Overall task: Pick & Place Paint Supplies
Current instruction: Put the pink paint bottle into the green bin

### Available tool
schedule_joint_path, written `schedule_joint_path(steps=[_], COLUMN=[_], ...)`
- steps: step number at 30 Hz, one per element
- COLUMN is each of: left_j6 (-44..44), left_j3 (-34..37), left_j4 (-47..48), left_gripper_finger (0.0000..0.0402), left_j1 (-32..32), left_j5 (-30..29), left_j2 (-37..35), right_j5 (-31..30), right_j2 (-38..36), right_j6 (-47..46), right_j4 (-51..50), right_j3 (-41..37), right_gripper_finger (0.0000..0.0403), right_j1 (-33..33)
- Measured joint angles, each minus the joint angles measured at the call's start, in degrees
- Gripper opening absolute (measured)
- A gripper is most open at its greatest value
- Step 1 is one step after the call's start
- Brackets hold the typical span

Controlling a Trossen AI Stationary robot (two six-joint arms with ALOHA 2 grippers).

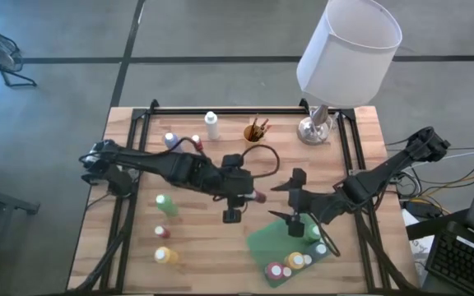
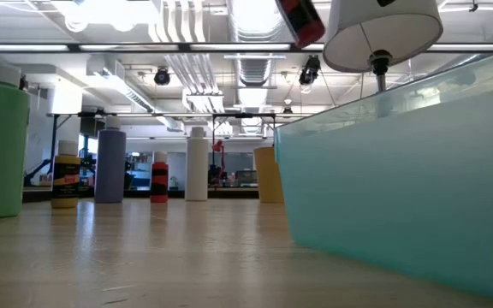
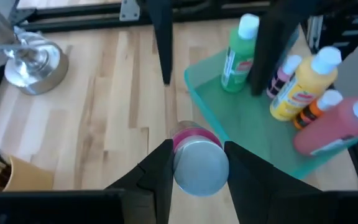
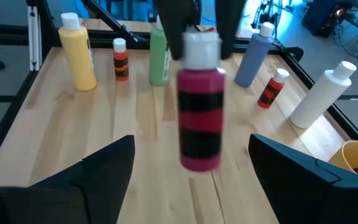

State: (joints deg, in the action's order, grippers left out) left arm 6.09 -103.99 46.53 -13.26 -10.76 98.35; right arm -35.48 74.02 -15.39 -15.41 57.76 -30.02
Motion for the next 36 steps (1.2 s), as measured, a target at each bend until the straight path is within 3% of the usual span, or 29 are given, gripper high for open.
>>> schedule_joint_path(steps=[14, 36], left_j6=[-4.37, -5.66], left_j3=[0.09, 0.15], left_j4=[-7.04, -9.21], left_gripper_finger=[0.0127, 0.0131], left_j1=[1.43, 1.62], left_j5=[2.6, 3.23], left_j2=[0.04, 0.09], right_j5=[-0.68, -0.68], right_j2=[0.39, 2.77], right_j6=[2.58, 5.15], right_j4=[6.22, 9.15], right_j3=[0.02, 0.09], right_gripper_finger=[0.0337, 0.023], right_j1=[0.93, 3.32])
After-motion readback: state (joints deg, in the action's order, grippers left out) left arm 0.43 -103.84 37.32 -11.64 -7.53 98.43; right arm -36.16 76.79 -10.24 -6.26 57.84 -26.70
